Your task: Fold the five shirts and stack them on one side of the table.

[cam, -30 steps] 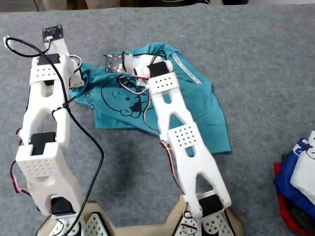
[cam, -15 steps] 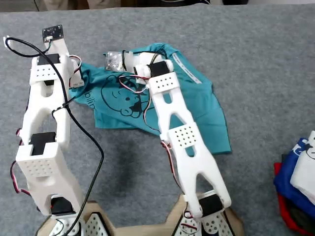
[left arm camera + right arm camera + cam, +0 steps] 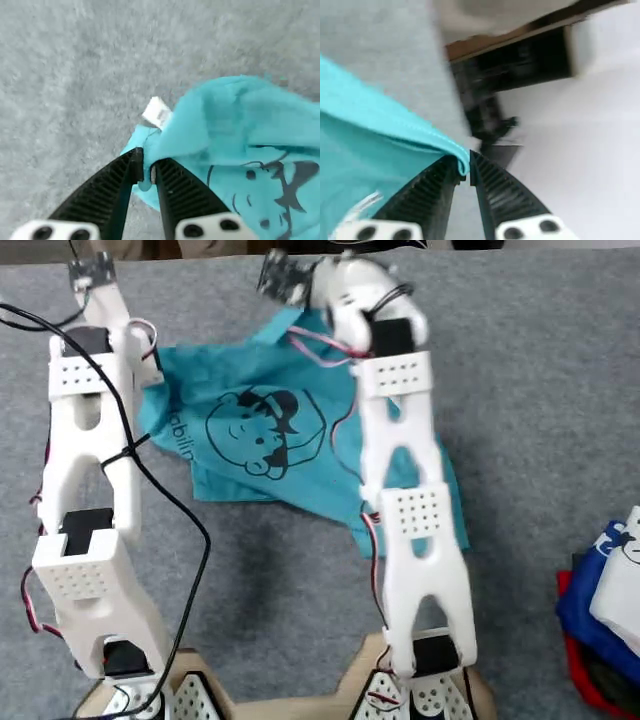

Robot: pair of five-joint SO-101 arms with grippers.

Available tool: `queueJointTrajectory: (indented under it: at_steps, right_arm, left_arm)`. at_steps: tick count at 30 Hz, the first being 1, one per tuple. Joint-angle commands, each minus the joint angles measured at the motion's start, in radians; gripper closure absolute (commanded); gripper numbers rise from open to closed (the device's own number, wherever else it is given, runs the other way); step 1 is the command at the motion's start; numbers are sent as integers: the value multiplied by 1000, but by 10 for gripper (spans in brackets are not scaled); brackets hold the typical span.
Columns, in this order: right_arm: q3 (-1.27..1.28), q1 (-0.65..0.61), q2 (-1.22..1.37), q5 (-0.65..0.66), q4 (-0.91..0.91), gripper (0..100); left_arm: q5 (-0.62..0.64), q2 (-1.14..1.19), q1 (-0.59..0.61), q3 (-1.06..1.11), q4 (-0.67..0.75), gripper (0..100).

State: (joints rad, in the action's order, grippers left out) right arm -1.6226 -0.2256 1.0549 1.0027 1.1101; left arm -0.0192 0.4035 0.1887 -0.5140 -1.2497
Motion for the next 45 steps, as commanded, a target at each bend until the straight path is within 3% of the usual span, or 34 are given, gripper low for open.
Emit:
queueJointTrajectory:
  at_steps: [1,9,16,22,27,36,45]
  right_arm:
    - [-47,24,-226,14,64,994]
    - [-47,79,-549,5,275,994]
    - [-45,185,-840,-60,399,994]
    - [-44,274,-1041,-141,559,994]
    - [-44,328,-1168,-164,634,994]
    - [-44,380,-1299,-153,582,994]
    - [-42,383,-1369,-163,453,994]
  left_arm:
    - [-68,-68,-41,-276,-210,981]
    - [-150,-137,-132,-738,-497,981]
    - [-161,-288,-124,-919,-509,981]
    - [-155,-504,-138,-911,-509,981]
    - [-155,-713,-175,-713,-509,981]
    - [-218,-1133,-180,-276,-509,981]
    - [-218,-1248,-172,-264,-508,981]
